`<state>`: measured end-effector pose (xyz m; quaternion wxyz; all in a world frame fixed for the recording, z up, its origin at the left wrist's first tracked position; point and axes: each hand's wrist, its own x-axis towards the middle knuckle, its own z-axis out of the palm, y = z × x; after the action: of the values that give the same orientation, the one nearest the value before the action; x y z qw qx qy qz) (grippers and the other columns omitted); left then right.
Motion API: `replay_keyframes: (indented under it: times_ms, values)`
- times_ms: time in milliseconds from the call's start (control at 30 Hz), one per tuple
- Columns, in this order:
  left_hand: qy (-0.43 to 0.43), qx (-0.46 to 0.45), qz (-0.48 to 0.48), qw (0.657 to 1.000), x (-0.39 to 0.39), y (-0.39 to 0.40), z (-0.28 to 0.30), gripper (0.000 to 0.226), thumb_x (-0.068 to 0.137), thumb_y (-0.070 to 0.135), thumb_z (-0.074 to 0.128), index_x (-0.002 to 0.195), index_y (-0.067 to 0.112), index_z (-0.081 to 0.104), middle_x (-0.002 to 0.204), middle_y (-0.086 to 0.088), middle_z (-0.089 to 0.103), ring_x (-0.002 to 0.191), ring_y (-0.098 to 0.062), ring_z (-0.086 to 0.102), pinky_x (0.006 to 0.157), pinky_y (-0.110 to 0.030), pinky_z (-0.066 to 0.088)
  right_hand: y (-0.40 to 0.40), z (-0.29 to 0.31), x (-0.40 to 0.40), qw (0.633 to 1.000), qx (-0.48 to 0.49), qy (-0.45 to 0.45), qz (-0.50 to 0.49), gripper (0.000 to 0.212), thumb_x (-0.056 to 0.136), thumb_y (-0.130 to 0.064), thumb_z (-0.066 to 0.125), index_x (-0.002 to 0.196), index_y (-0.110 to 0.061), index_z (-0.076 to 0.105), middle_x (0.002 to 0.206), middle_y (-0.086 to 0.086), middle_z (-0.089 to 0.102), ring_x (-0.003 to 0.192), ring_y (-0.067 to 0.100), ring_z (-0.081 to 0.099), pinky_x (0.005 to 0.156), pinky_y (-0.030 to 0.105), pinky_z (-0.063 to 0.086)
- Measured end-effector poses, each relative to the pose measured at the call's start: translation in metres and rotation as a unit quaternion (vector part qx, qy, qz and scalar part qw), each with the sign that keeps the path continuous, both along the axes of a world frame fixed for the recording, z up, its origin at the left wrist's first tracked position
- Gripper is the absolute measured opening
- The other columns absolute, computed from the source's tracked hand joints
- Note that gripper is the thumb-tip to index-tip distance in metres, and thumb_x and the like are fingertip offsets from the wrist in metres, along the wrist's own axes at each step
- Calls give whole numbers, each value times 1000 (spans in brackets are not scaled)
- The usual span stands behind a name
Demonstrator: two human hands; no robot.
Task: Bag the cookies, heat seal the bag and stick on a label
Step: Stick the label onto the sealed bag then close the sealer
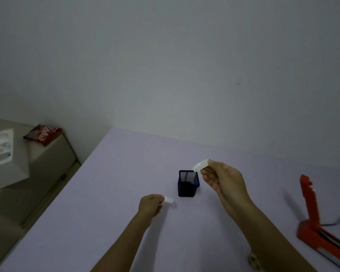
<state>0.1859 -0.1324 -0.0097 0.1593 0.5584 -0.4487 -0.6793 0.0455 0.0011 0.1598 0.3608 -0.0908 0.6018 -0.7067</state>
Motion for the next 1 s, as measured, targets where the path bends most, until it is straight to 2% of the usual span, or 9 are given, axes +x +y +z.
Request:
replay_keyframes:
  times_ms: [100, 200, 267, 400, 600, 700, 767, 867, 1000]
  values:
    - [-91, -18, -57, 994, 4, 10, -47, 21, 85, 10, 67, 101, -3, 72, 69, -11, 64, 62, -21, 58, 59, -26, 46, 7, -4, -5, 1000, 15, 0, -12, 12, 91, -14, 62, 92, -4, 70, 80, 8, 75, 76, 15, 71, 73, 24, 59]
    - [-169, -54, -98, 979, 3, 18, -65, 21, 83, 21, 72, 96, 4, 73, 92, -13, 72, 89, -28, 67, 78, -31, 52, 13, -9, -12, 999, 27, 4, -22, 12, 91, -13, 62, 92, -4, 70, 80, 9, 74, 75, 14, 71, 75, 25, 60]
    - [-189, -86, -98, 973, -1, 22, -58, 25, 82, 27, 74, 95, 7, 69, 98, -8, 69, 92, -24, 63, 79, -29, 50, 16, -12, -15, 999, 34, 8, -25, 13, 91, -14, 62, 94, -4, 70, 82, 10, 74, 77, 15, 71, 77, 26, 59]
    - [-84, -194, -95, 973, -26, 36, 2, 14, 86, 25, 69, 88, 12, 64, 90, -3, 67, 84, -18, 60, 65, -20, 45, 19, -20, -23, 995, 67, 61, -46, 14, 90, -17, 63, 92, -6, 71, 83, 10, 74, 80, 16, 70, 77, 27, 57]
    - [120, -336, -123, 926, -54, 58, 127, 8, 91, 23, 62, 92, 20, 70, 82, 5, 72, 73, -6, 65, 65, -15, 52, 9, -25, -15, 971, 96, 204, -82, 12, 89, -21, 64, 88, -11, 71, 78, 3, 74, 77, 14, 71, 73, 23, 57]
    - [141, -356, -128, 915, -64, 67, 143, 12, 92, 23, 61, 96, 23, 72, 87, 15, 72, 84, 4, 66, 72, -6, 50, 11, -25, -11, 944, 112, 296, -93, 13, 91, -23, 62, 85, -13, 69, 77, -2, 72, 76, 11, 69, 73, 23, 55]
    - [145, -355, -133, 914, -70, 72, 145, 12, 92, 23, 61, 96, 26, 72, 86, 18, 71, 85, 5, 66, 72, -5, 49, 15, -25, -10, 922, 123, 352, -101, 12, 91, -22, 62, 88, -13, 69, 79, -6, 70, 75, 5, 66, 69, 14, 51]
    - [153, -338, -135, 919, -77, 78, 145, 12, 92, 27, 61, 94, 28, 72, 85, 16, 73, 83, 3, 68, 73, -10, 53, 26, -25, -12, 899, 114, 407, -111, 12, 92, -17, 62, 93, -10, 71, 82, -5, 70, 76, -2, 64, 67, 4, 46]
    - [156, -307, -140, 929, -89, 88, 141, 15, 89, 29, 65, 99, 22, 74, 89, 10, 75, 84, -2, 70, 76, -20, 57, 48, -32, -17, 874, 96, 468, -87, 19, 94, -13, 54, 100, -10, 71, 93, -8, 67, 85, -10, 60, 74, 4, 45]
